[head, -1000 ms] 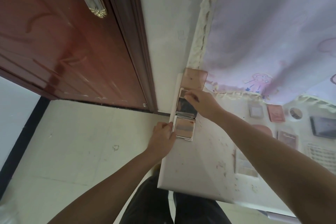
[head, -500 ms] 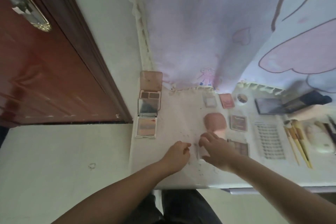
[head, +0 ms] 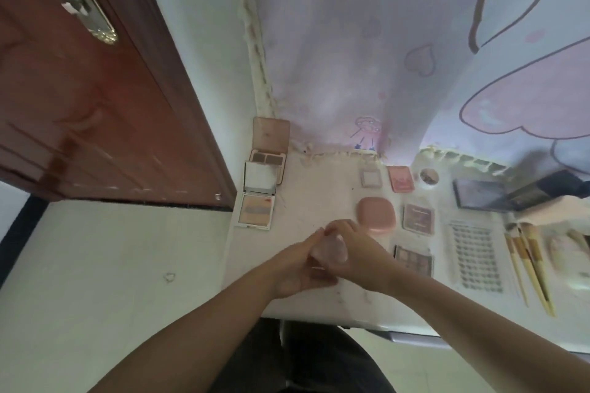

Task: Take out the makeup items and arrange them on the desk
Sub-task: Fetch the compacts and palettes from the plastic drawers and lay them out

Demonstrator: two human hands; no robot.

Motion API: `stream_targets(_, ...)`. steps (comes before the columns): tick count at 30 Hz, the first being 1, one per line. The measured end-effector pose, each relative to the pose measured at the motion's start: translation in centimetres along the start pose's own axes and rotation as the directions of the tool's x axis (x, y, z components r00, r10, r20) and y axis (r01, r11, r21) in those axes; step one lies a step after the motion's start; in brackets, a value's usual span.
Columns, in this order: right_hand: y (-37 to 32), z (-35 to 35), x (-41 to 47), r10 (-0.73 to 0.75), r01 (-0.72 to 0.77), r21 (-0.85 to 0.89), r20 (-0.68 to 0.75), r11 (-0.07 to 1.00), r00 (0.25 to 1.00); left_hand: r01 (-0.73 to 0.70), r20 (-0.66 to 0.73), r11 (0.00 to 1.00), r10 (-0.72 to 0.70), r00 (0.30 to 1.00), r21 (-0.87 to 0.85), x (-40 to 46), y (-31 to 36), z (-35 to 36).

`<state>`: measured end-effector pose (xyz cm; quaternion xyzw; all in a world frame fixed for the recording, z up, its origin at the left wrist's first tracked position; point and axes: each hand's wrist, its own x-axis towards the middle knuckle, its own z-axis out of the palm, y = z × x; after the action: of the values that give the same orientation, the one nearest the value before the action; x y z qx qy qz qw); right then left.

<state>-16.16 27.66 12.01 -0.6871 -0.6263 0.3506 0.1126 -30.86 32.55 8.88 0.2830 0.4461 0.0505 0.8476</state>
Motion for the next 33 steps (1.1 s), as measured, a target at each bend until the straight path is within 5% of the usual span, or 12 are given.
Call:
stream_targets(2,-1.3,-0.5,0.2,-0.039,0.040,0.108,-0.019,0.993,0.999,0.034,0.113,0.980,-0.012,0.994,-0.197,-1.2,0.3,-0.9)
stream_targets(8,-4.7,-0.6,1.6,-0.114,0.108,0.184,0.025,0.977,0.993,-0.013,0.096,0.941,0.048,0.994,-0.337,-4.3,0.9,-3.4)
stream_targets(13,-6.4,-0.7,3.3,-0.107,0.006,0.334,0.284,0.942,0.953,0.054,0.115,0.902,-0.005,0.993,-0.429,-7.7,-0.5,-6.3)
stream_targets(17,-7.3,-0.9,5.4,0.003,-0.144,0.506,0.268,0.850,0.963,0.010,0.025,0.893,0.001,1.000,-0.449,-8.8,-2.7,-8.3)
stream_targets(20,-7.9,0.2,7.1,0.064,-0.154,0.442,0.211,0.884,0.975,-0.109,-0.126,0.899,0.061,0.990,-0.424,-9.0,-3.7,-9.4)
stream_targets(22,-8.4,1.2,8.1,0.057,-0.132,0.380,0.202,0.915,0.978,-0.195,-0.232,0.931,0.125,0.965,-0.310,-9.2,-3.9,-10.0)
stream_targets(24,-9.0,2.2,9.0,0.054,-0.115,0.322,0.194,0.940,0.979,-0.222,-0.358,0.975,0.203,0.911,-0.013,-9.5,-4.0,-10.2)
stream_targets(27,-9.9,3.4,10.1,0.030,-0.069,0.218,0.180,0.974,0.983,-0.172,-0.447,0.900,0.356,0.821,0.401,-9.8,-4.1,-10.0)
stream_targets(33,-10.3,4.7,10.9,-0.017,0.012,0.054,0.106,0.998,0.994,-0.050,-0.510,0.780,0.455,0.730,0.624,-8.3,-4.4,-11.0)
